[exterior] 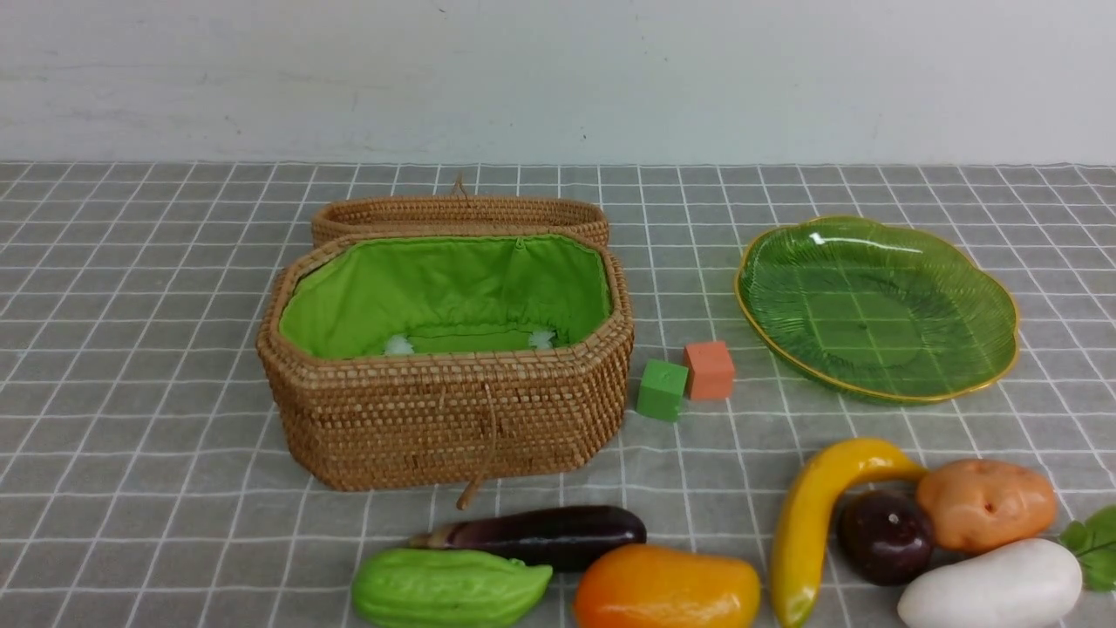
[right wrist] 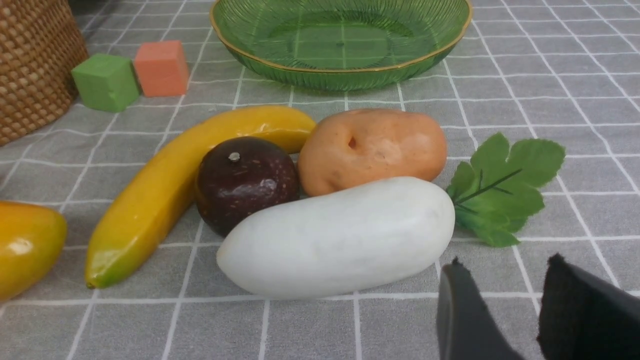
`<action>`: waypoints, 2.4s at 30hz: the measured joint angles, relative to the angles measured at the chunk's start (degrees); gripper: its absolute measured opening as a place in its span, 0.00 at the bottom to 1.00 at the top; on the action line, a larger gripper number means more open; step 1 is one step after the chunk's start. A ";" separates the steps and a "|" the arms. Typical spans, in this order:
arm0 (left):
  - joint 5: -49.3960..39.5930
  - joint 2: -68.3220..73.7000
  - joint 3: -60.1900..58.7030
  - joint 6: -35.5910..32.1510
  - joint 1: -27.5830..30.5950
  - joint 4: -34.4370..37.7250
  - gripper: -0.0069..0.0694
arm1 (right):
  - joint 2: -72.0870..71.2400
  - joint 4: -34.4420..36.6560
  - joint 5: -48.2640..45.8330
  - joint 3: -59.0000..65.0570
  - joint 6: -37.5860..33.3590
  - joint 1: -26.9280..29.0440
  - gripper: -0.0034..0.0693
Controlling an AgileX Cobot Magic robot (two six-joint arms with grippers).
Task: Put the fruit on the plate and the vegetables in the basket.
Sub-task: Take a chayote with your left arm and place it on the basket on the left.
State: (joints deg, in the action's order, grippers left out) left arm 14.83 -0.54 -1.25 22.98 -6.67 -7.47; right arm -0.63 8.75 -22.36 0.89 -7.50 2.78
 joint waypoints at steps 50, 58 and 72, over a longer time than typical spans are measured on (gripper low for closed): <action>-46.57 69.03 40.09 -63.07 -18.83 25.62 0.93 | 0.00 0.00 0.00 0.00 0.00 0.00 0.38; -39.31 77.94 42.36 -64.85 -22.25 18.55 0.91 | 0.00 0.00 0.00 0.00 0.00 0.00 0.38; -33.22 89.15 42.93 -65.02 -22.25 14.60 0.78 | 0.00 0.00 0.00 0.00 0.00 0.00 0.38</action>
State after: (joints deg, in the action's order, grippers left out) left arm -18.39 88.61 41.68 -42.04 -28.92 7.13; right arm -0.63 8.75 -22.36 0.89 -7.50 2.78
